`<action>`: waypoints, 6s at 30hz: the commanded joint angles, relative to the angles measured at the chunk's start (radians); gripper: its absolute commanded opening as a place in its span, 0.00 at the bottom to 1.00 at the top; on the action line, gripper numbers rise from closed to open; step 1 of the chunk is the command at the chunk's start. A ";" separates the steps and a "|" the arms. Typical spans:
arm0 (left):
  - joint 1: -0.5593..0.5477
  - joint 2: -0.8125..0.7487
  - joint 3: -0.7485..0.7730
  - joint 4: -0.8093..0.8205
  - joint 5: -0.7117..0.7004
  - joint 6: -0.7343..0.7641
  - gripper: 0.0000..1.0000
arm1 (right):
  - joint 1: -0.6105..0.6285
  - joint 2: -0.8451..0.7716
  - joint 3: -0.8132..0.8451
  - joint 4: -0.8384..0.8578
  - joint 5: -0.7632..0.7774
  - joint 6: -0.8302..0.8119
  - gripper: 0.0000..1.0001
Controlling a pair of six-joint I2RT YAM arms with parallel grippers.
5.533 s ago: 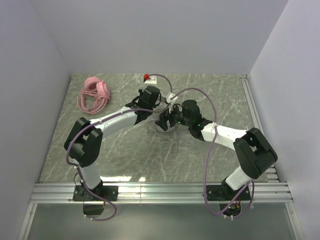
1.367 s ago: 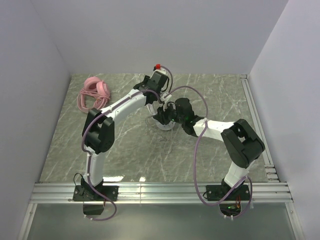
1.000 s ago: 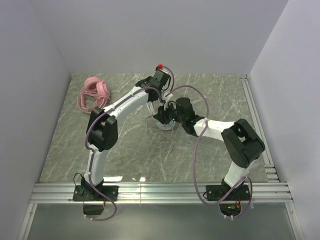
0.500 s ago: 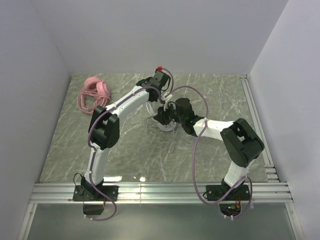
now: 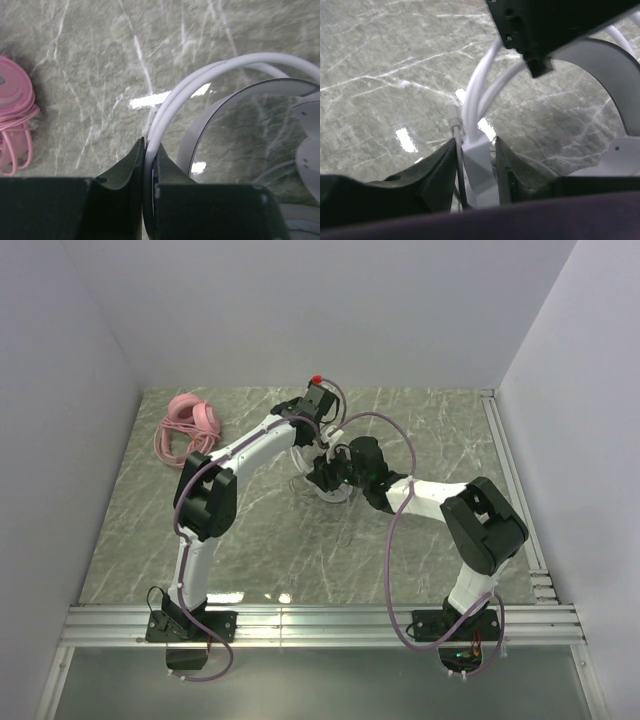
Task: Wrap the headphones
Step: Pass the headphones from the right arm to the left, then wrap the headphone cable with the right arm
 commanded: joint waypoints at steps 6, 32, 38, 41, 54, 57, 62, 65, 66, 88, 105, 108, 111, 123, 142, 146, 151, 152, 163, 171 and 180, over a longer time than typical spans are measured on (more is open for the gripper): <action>-0.034 -0.041 -0.111 0.080 -0.041 -0.004 0.00 | 0.014 -0.064 0.011 0.016 0.028 0.010 0.67; -0.020 -0.025 -0.051 0.029 0.002 -0.090 0.00 | -0.045 -0.555 -0.173 -0.007 0.002 0.059 1.00; -0.008 -0.052 -0.082 0.046 0.063 -0.133 0.00 | -0.190 -0.678 -0.207 -0.027 -0.096 0.246 0.96; 0.003 -0.069 -0.091 0.058 0.064 -0.191 0.00 | -0.319 -0.718 -0.225 -0.034 -0.146 0.376 0.90; 0.046 -0.083 -0.063 0.005 0.004 -0.406 0.00 | -0.365 -1.029 -0.386 -0.334 0.026 0.484 0.66; 0.065 -0.083 -0.051 -0.015 0.007 -0.443 0.00 | -0.367 -1.096 -0.441 -0.360 0.035 0.539 0.62; 0.096 -0.086 -0.037 -0.043 -0.022 -0.513 0.00 | -0.367 -1.175 -0.504 -0.401 0.058 0.560 0.62; 0.112 -0.092 -0.037 -0.048 -0.042 -0.549 0.00 | -0.365 -1.193 -0.529 -0.429 0.066 0.564 0.63; 0.115 -0.092 -0.033 -0.049 -0.047 -0.553 0.00 | -0.365 -1.198 -0.537 -0.433 0.065 0.564 0.63; 0.260 -0.098 0.113 -0.078 0.010 -0.558 0.00 | -0.367 -1.271 -0.465 -0.487 0.058 0.556 0.63; 0.285 -0.144 0.059 -0.052 0.022 -0.552 0.00 | -0.364 -0.893 -0.249 -0.387 -0.219 0.501 0.92; 0.285 -0.138 0.069 -0.046 0.028 -0.556 0.00 | -0.341 -0.804 -0.175 -0.422 -0.235 0.476 0.97; 0.285 -0.140 0.072 -0.040 0.036 -0.553 0.00 | -0.235 -0.732 -0.089 -0.508 -0.126 0.410 0.99; 0.283 -0.149 0.067 -0.049 0.021 -0.549 0.00 | -0.082 -0.537 -0.049 -0.423 -0.089 0.363 1.00; 0.282 -0.261 0.024 -0.051 0.085 -0.541 0.00 | -0.246 -0.644 -0.153 -0.337 -0.055 0.390 0.85; 0.271 -0.282 0.012 -0.061 0.097 -0.536 0.00 | -0.260 -0.589 -0.120 -0.343 -0.043 0.357 0.85; 0.259 -0.314 -0.011 -0.066 0.109 -0.536 0.00 | -0.260 -0.529 -0.100 -0.280 -0.055 0.353 0.85; 0.254 -0.321 -0.014 -0.067 0.109 -0.536 0.00 | -0.260 -0.517 -0.104 -0.237 -0.064 0.355 0.84; 0.247 -0.370 -0.042 -0.069 0.152 -0.527 0.00 | -0.226 -0.348 -0.003 -0.166 -0.011 0.286 0.82; 0.243 -0.397 -0.042 -0.086 0.165 -0.518 0.00 | -0.189 -0.219 0.075 -0.142 0.086 0.290 0.78; 0.233 -0.413 -0.054 -0.090 0.178 -0.519 0.00 | -0.183 -0.139 0.149 -0.117 0.190 0.304 0.58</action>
